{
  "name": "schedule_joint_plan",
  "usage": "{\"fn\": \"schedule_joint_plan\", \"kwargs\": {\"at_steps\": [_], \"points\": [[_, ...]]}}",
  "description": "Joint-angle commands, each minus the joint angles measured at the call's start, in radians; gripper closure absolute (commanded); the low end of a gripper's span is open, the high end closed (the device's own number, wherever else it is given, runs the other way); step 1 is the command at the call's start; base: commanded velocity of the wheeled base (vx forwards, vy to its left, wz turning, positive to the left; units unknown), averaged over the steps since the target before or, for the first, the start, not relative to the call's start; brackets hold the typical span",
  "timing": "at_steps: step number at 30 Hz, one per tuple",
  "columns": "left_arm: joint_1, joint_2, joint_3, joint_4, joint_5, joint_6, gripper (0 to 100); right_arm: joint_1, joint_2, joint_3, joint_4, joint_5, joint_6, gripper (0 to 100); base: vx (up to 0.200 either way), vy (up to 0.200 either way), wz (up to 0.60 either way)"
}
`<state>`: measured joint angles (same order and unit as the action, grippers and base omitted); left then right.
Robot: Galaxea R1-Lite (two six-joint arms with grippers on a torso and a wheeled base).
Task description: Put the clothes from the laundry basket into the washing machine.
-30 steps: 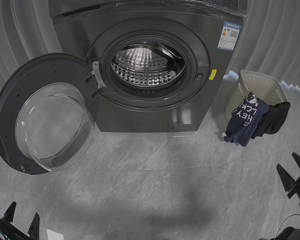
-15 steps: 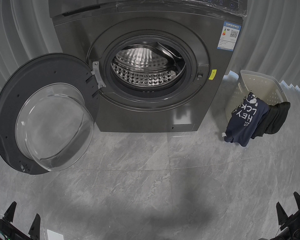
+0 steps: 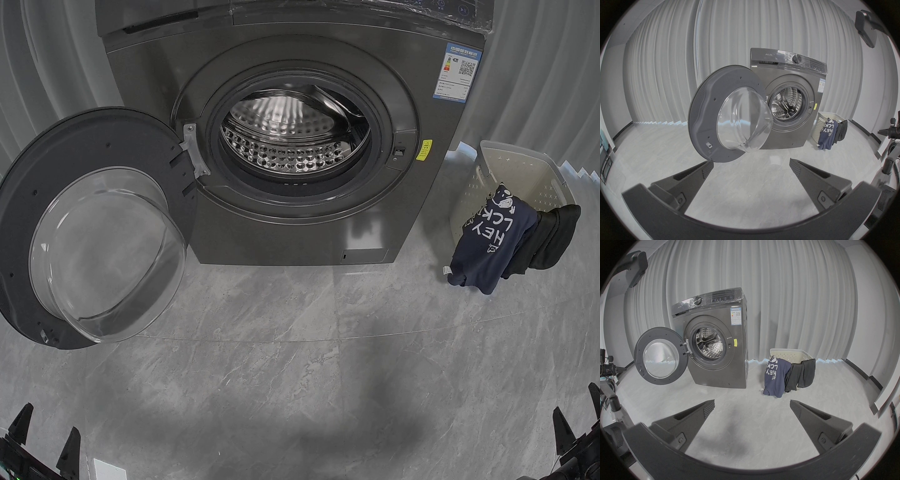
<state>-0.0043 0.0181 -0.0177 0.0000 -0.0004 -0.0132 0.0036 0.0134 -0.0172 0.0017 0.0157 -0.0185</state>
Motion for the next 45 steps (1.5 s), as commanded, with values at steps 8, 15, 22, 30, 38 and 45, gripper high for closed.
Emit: {"fn": "schedule_joint_plan", "kwargs": {"at_steps": [8,15,22,30,38,45], "points": [[0.0,-0.013,0.018,0.0,-0.003,0.006,0,0.001,-0.013,0.016,0.0,0.0,0.002,0,0.0,-0.2,0.0],[-0.002,-0.013,0.016,0.0,-0.001,0.001,0,0.001,-0.013,0.016,0.0,0.001,0.002,0,0.0,-0.2,0.0],[0.0,-0.013,0.016,0.0,0.002,-0.005,0,0.001,-0.013,0.016,0.0,0.001,0.002,0,0.0,-0.2,0.0],[-0.002,-0.013,0.016,0.0,0.0,-0.004,0,0.001,-0.013,0.016,0.0,0.0,0.002,0,0.0,-0.2,0.0],[-0.002,-0.013,0.018,-0.002,0.002,-0.011,0,0.001,-0.013,0.016,0.0,0.0,0.002,0,0.0,-0.175,0.0],[-0.002,-0.013,0.016,0.0,0.0,-0.007,0,0.001,-0.013,0.016,0.0,0.001,0.002,0,0.057,0.0,0.0]]}}
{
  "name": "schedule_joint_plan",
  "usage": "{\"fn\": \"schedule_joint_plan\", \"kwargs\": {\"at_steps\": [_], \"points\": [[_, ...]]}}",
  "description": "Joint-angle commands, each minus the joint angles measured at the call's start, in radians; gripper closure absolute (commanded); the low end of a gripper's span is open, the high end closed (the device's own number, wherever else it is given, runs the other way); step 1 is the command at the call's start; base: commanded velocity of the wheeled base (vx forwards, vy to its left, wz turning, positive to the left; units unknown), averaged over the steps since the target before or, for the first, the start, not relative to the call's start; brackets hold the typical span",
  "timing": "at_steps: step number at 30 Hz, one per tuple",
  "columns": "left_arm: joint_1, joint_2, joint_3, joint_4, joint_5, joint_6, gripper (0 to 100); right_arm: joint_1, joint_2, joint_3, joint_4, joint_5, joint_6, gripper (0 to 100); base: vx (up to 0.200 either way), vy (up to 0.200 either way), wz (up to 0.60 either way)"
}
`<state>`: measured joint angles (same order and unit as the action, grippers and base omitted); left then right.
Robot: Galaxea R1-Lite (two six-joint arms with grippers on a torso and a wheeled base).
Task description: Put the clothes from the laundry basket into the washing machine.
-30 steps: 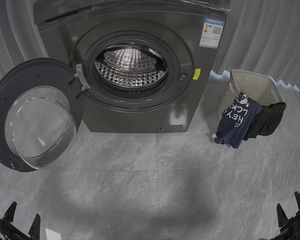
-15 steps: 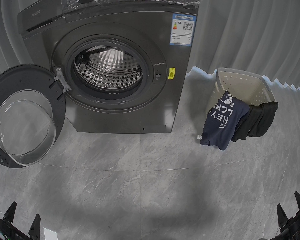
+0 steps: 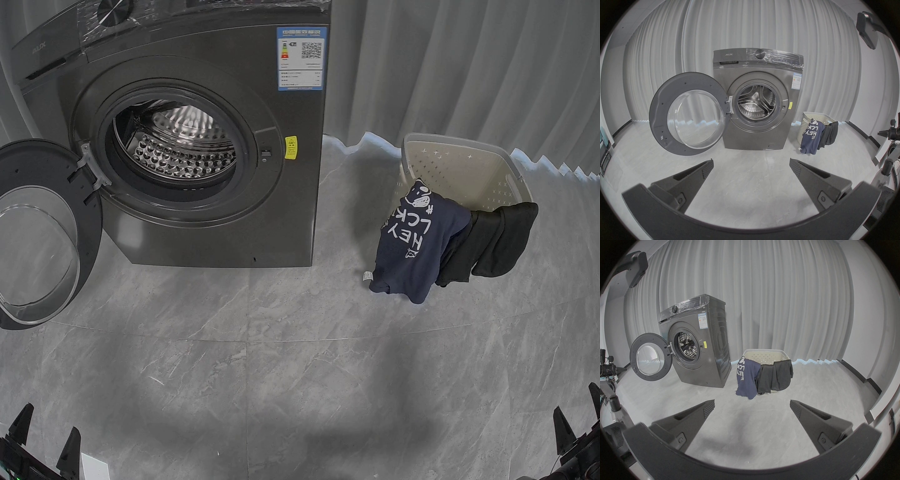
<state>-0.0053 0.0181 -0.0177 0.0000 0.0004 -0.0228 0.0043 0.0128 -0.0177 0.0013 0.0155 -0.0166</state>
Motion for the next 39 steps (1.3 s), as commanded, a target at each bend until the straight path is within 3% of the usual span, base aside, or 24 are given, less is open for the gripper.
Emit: {"fn": "schedule_joint_plan", "kwargs": {"at_steps": [1,7,13,34,39], "points": [[-0.001,-0.013,0.016,0.0,-0.002,0.006,0,0.0,-0.013,0.016,0.0,0.0,0.0,0,0.2,0.0,0.0],[-0.001,-0.013,0.018,-0.002,0.0,-0.006,0,0.0,-0.013,0.016,0.0,0.0,0.0,0,0.2,0.0,0.0],[-0.001,-0.013,0.016,-0.002,0.0,-0.005,0,0.0,-0.013,0.016,0.0,0.001,0.0,0,0.0,0.0,0.0],[0.001,-0.013,0.016,-0.002,0.0,-0.008,0,-0.001,-0.013,0.016,0.0,0.0,0.0,0,0.0,-0.2,0.0],[-0.001,-0.013,0.016,-0.002,0.001,-0.006,0,-0.001,-0.013,0.016,0.0,0.0,0.0,0,0.0,0.0,-0.36]]}}
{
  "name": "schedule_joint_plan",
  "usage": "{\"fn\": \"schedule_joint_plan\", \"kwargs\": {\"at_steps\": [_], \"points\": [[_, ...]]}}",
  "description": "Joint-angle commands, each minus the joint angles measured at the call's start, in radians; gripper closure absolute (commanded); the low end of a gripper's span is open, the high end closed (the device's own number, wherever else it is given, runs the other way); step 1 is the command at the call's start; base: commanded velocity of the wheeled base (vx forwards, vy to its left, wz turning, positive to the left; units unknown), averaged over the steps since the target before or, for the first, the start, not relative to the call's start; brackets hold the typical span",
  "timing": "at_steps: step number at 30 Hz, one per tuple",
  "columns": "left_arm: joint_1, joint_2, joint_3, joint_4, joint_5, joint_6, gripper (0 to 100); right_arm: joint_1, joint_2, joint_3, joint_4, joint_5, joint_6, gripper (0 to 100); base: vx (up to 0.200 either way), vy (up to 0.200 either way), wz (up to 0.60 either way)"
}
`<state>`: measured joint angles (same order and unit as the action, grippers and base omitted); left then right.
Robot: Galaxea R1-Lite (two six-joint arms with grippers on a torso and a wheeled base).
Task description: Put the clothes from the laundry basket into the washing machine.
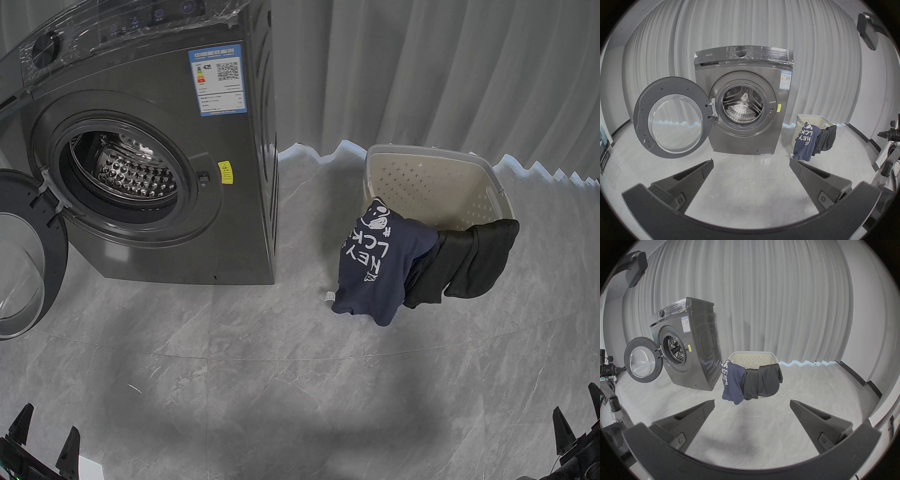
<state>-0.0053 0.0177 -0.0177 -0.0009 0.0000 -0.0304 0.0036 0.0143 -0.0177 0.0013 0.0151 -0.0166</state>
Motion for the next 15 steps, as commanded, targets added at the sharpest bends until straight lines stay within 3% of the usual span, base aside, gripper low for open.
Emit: {"fn": "schedule_joint_plan", "kwargs": {"at_steps": [1,15], "points": [[-0.001,-0.013,0.016,-0.001,0.002,0.003,0,-0.001,-0.014,0.016,0.0,0.0,0.0,0,0.0,0.0,0.0],[0.001,-0.013,0.016,-0.001,0.003,-0.006,0,-0.001,-0.014,0.016,0.0,0.0,0.0,0,0.0,-0.2,0.0]]}}
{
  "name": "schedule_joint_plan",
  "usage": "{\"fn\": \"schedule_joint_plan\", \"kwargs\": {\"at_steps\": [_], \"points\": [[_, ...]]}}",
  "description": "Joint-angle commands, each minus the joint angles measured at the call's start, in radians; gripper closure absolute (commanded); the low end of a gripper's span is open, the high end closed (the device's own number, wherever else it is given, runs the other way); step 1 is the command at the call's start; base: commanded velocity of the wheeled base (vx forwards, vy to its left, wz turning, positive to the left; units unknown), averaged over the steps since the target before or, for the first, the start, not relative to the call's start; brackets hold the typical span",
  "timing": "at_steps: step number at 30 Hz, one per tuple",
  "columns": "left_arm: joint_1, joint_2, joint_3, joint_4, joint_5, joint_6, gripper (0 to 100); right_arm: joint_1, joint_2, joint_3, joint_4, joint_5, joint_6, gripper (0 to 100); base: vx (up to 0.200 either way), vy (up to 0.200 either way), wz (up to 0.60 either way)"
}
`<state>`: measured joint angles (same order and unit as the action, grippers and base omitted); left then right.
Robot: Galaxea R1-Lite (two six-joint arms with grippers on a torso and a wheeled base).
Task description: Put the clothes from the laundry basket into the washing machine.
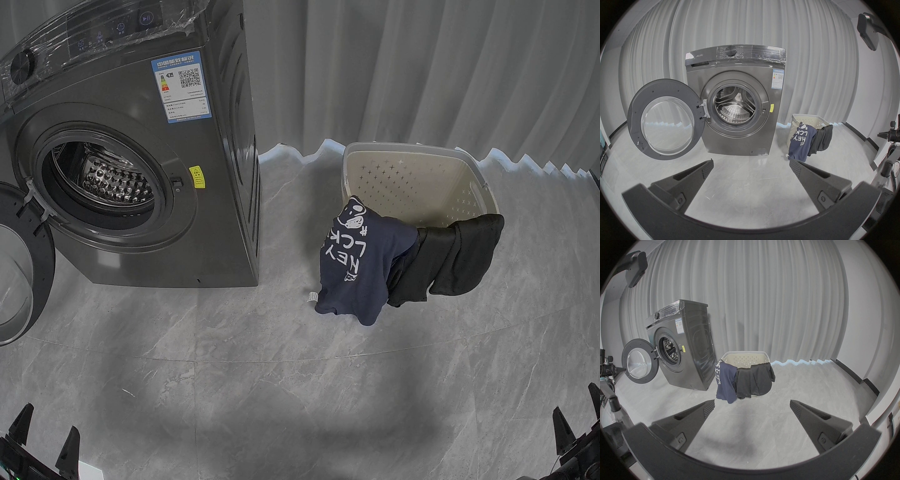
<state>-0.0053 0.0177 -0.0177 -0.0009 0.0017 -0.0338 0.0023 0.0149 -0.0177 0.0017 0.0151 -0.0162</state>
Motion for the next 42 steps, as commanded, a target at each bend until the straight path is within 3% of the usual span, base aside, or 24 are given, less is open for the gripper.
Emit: {"fn": "schedule_joint_plan", "kwargs": {"at_steps": [1,13,19,28,34,42], "points": [[-0.001,-0.013,0.016,-0.001,0.001,-0.003,0,0.001,-0.015,0.016,0.0,0.0,-0.001,0,0.0,-0.2,0.0],[-0.001,-0.013,0.016,-0.001,0.001,-0.003,0,0.001,-0.015,0.016,0.0,0.0,-0.001,0,0.0,-0.2,0.0],[-0.001,-0.013,0.016,-0.001,0.001,-0.001,0,0.001,-0.015,0.016,0.0,0.0,-0.001,0,0.0,0.0,0.0],[-0.001,-0.013,0.016,-0.001,0.001,-0.001,0,0.001,-0.015,0.016,0.0,0.0,-0.001,0,0.2,0.0,0.0],[0.001,-0.013,0.016,-0.001,0.001,0.0,0,0.001,-0.015,0.016,0.0,0.0,-0.001,0,0.0,0.0,0.0],[0.001,-0.013,0.016,-0.001,0.003,0.0,0,0.001,-0.015,0.016,0.0,0.0,-0.002,0,0.0,-0.2,0.0]]}}
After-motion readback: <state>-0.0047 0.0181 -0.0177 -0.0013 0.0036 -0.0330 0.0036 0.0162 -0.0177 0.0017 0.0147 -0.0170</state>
